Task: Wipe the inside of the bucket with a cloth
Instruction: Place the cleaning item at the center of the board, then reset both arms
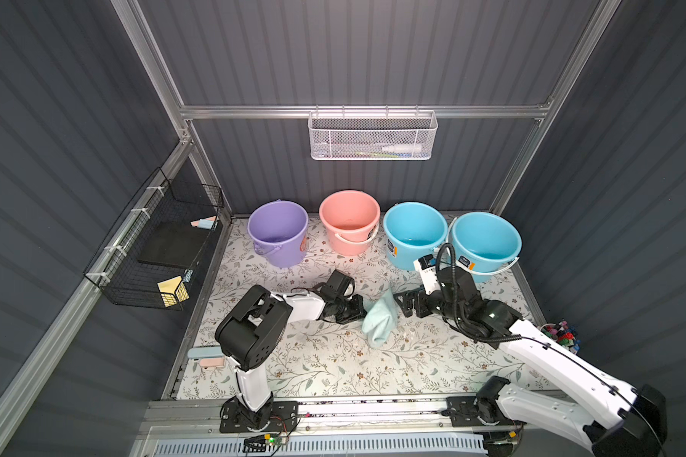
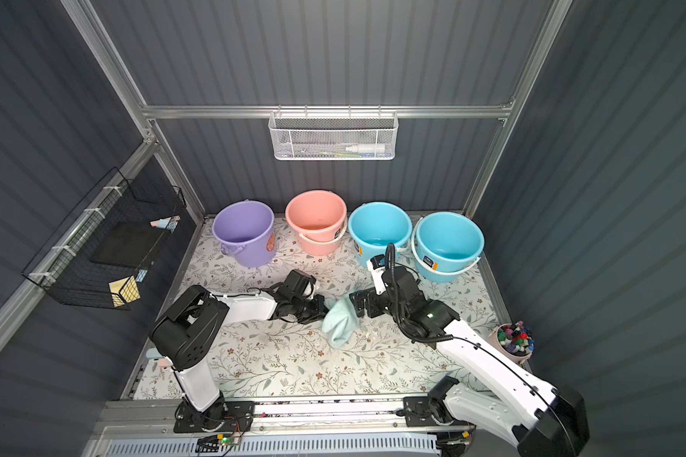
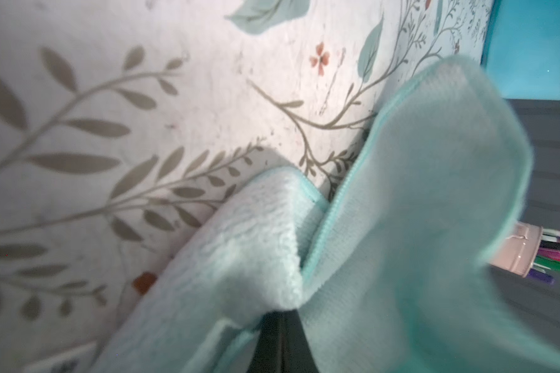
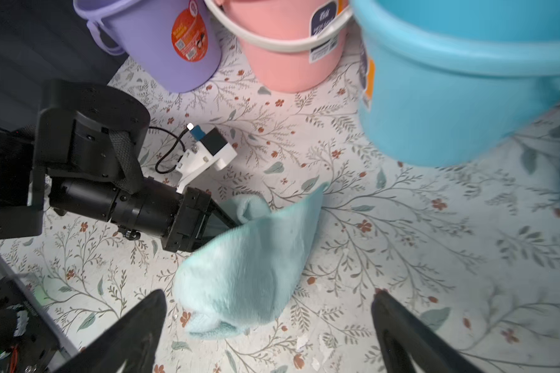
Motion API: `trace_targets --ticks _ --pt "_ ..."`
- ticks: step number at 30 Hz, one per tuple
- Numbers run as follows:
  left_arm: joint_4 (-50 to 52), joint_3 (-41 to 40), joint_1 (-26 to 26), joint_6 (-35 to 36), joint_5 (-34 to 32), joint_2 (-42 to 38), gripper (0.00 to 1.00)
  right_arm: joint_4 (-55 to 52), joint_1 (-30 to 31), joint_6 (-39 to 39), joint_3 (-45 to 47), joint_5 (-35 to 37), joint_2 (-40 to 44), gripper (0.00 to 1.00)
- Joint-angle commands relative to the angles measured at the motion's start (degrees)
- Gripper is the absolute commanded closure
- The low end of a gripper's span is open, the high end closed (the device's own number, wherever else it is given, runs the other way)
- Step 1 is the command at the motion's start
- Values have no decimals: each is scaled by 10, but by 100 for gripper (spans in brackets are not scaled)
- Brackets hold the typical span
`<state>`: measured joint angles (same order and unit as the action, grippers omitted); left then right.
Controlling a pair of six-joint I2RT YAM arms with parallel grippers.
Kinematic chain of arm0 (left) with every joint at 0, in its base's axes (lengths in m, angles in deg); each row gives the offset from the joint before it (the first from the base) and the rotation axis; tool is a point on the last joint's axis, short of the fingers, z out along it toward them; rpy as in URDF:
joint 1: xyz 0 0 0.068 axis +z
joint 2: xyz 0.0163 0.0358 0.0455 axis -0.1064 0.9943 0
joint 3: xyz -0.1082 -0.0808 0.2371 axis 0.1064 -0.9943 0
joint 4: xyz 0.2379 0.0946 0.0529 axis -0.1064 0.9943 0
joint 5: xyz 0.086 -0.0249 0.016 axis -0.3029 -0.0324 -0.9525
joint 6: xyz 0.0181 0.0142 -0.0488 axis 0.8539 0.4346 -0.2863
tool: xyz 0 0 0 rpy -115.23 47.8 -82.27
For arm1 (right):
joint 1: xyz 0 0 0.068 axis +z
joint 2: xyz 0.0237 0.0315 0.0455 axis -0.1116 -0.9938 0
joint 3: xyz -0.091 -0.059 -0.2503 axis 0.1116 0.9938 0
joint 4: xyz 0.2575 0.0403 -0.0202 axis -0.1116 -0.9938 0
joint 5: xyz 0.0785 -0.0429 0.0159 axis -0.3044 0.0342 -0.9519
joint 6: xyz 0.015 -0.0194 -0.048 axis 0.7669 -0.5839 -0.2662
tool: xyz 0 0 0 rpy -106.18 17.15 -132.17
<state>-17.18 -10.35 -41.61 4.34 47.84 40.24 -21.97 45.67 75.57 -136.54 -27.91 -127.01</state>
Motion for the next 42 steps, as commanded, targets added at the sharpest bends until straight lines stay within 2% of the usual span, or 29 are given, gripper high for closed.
trace_targets --ticks 1,5,12,16,21,24,27,30,33,36,41,42 --pt "100 17 2 34 -108 3 100 -61 -5 -39 -11 94 37 1" --pt "168 74 2 49 -165 -48 94 -67 -10 -59 -2 131 70 1" --pt "205 165 2 76 -212 -124 73 -81 -16 -63 14 152 76 1" --pt "206 158 2 77 -288 -175 44 -70 -20 -74 38 198 82 1" --pt "181 87 2 62 -493 -274 1 -12 -40 -97 93 284 85 1" --pt "116 21 3 72 -623 -329 0 56 -66 -121 139 312 86 1" --pt "76 -33 3 62 -774 -350 0 142 -106 -137 188 312 82 1" --pt "-26 -100 3 137 -867 -342 1 229 -151 -144 235 296 76 1" --pt "-156 -157 6 213 -926 -314 0 311 -204 -135 274 254 63 1" --pt "-278 -191 27 269 -931 -272 0 369 -253 -120 299 215 39 1" --pt "-516 -262 90 353 -845 -225 1 442 -322 -127 311 157 4 1" --pt "-524 -260 104 352 -826 -224 0 462 -339 -126 314 138 -4 1"
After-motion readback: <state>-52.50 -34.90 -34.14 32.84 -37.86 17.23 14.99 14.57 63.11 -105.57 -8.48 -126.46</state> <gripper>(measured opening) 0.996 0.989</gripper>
